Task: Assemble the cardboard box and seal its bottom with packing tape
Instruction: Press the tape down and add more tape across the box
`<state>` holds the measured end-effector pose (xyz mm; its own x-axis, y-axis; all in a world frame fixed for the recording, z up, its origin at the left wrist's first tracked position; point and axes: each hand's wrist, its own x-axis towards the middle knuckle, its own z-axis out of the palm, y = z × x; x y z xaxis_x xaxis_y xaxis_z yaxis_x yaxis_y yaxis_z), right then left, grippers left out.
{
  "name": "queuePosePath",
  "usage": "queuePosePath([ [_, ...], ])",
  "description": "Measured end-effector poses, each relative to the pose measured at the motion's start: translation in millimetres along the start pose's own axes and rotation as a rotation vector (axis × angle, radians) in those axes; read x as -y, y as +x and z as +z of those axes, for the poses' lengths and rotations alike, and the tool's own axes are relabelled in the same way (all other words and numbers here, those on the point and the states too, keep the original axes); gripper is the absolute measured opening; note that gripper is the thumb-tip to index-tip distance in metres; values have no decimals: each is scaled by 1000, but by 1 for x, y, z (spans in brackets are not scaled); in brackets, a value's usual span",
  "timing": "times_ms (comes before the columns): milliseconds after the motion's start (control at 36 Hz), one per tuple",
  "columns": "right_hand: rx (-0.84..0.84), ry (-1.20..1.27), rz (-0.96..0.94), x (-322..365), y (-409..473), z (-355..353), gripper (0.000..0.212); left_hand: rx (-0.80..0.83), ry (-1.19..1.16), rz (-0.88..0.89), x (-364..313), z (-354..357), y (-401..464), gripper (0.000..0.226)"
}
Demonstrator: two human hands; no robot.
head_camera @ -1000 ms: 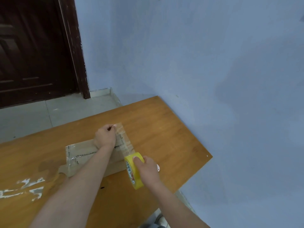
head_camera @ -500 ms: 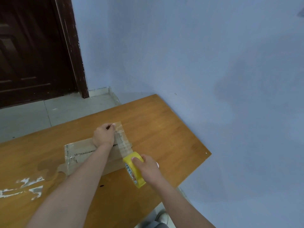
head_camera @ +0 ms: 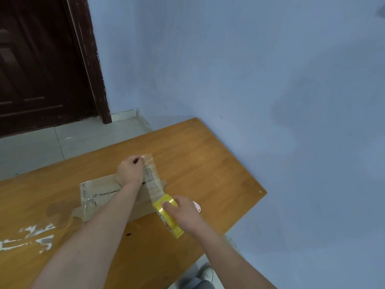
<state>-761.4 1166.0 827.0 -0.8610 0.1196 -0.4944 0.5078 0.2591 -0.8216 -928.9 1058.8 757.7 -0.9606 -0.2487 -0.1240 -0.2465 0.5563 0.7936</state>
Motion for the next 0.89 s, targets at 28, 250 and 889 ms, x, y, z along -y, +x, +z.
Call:
queuePosePath([
  [28, 8, -12, -2, 1, 1, 0, 17, -3, 0, -4, 0, 0, 0, 26],
  [250, -61, 189, 28, -4, -6, -2, 18, 10, -6, 13, -2, -1, -1, 29],
  [889, -81, 135, 58, -11, -10, 6, 33, 45, 44, -3, -8, -4, -2, 26],
])
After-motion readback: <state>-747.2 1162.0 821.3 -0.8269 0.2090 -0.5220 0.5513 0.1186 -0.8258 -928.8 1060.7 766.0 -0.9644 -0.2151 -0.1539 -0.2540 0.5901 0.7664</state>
